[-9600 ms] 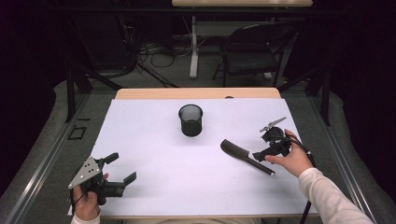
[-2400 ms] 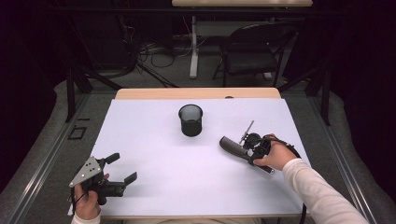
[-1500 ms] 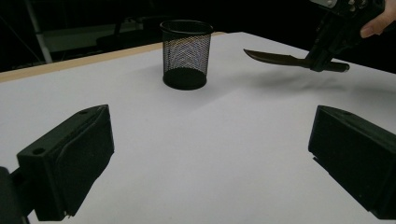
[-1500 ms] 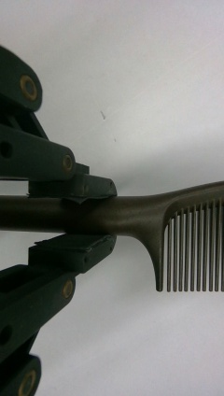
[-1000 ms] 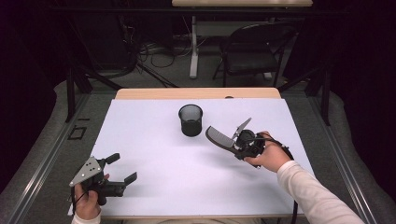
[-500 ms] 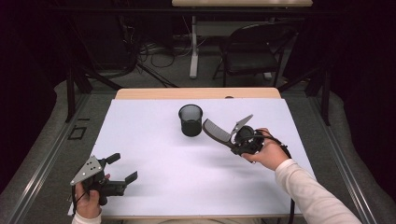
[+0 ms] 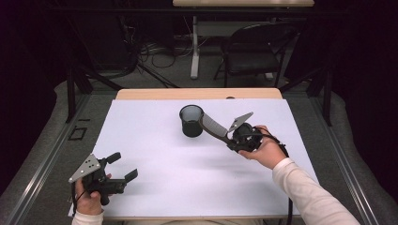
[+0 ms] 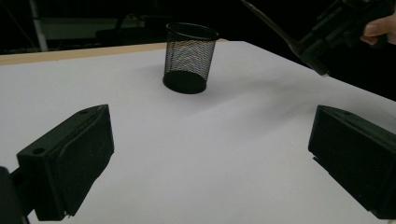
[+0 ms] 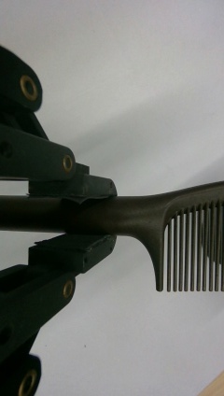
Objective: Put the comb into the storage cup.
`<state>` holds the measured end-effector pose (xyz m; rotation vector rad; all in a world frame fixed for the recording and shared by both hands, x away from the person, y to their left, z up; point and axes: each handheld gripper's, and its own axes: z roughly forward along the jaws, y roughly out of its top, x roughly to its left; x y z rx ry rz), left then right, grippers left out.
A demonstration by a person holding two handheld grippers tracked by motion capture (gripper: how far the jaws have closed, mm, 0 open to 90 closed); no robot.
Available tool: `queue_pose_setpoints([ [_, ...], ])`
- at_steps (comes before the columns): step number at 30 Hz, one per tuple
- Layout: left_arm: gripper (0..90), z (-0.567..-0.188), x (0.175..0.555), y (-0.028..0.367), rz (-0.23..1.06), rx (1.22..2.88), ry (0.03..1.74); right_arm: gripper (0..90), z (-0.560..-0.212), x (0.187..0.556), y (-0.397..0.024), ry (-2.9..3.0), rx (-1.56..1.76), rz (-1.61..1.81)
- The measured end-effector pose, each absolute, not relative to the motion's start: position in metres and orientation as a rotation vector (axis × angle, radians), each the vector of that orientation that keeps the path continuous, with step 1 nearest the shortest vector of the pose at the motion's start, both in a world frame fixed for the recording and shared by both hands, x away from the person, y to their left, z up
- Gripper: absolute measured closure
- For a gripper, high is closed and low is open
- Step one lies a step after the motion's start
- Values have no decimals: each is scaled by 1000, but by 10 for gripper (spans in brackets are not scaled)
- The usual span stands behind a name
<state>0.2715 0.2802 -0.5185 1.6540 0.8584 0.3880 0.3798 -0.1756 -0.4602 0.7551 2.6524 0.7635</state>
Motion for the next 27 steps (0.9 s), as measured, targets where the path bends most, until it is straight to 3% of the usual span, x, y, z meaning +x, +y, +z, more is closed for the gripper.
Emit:
queue_pose_setpoints([
  [14,4,-517,278,280,361,1626,930,727,-449,379,-166,2599,718,839],
  [27,10,-492,292,267,383,1672,915,727,-445,380,-154,2567,680,870],
])
